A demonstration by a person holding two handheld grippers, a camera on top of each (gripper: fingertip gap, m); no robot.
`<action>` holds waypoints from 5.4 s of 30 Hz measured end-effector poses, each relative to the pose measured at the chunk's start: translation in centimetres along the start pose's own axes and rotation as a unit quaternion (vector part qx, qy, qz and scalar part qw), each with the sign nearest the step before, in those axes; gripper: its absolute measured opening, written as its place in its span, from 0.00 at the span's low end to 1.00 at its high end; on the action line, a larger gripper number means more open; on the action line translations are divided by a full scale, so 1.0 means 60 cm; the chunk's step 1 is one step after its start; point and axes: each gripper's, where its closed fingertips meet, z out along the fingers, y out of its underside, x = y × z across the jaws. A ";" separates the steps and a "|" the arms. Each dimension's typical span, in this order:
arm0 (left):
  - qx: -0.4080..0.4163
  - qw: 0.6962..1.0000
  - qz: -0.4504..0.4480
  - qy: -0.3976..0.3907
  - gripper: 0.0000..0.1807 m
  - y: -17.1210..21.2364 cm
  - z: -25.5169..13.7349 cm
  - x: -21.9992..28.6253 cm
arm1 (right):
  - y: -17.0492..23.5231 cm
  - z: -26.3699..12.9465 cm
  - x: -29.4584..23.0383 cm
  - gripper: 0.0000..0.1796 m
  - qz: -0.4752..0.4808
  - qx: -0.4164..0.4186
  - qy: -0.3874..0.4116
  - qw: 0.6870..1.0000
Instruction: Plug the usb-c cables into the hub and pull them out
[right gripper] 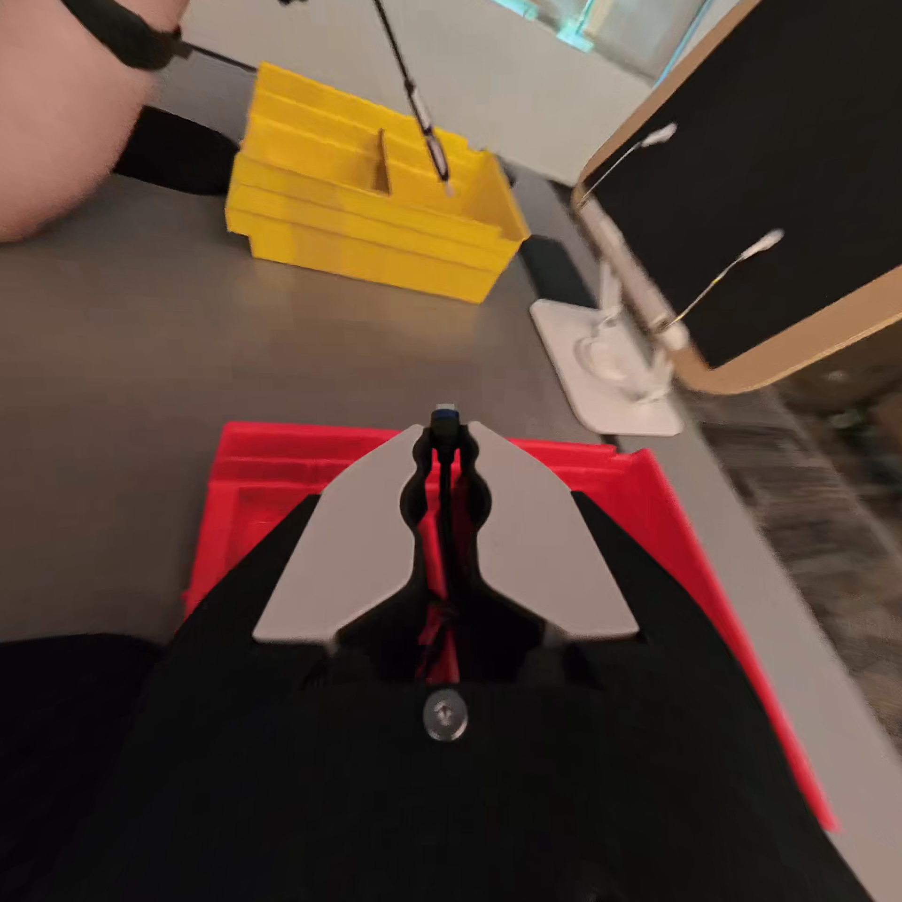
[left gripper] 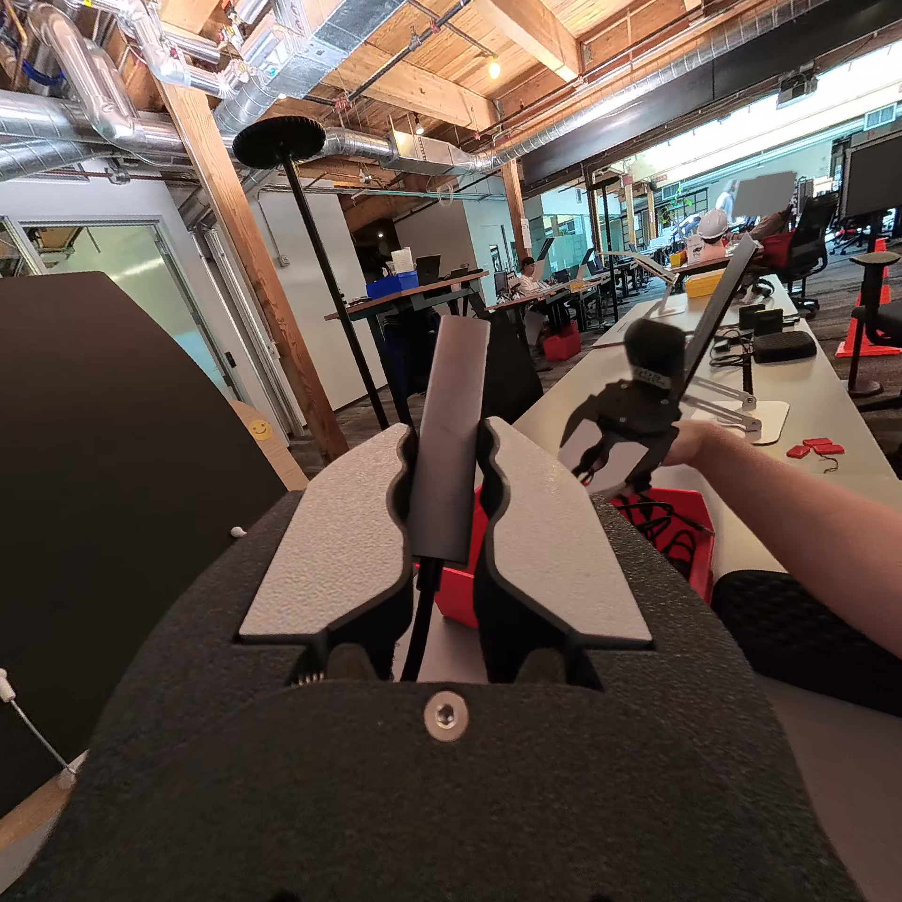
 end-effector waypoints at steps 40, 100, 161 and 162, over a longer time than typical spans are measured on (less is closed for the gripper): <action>-0.001 1.000 -0.007 -0.029 0.13 -0.009 -0.028 -0.028 | 0.197 -0.158 -0.091 0.01 0.347 -0.405 0.040 0.845; -0.001 0.999 -0.022 -0.028 0.13 0.002 -0.029 -0.041 | 0.200 -0.132 -0.002 0.01 0.206 -0.394 0.108 0.889; -0.045 0.998 -0.007 0.033 0.13 0.035 -0.012 -0.012 | 0.141 -0.123 0.022 0.18 0.113 -0.333 0.141 0.926; -0.060 0.997 -0.005 0.056 0.13 0.047 -0.007 -0.001 | 0.112 -0.130 0.036 0.18 0.080 -0.317 0.174 0.929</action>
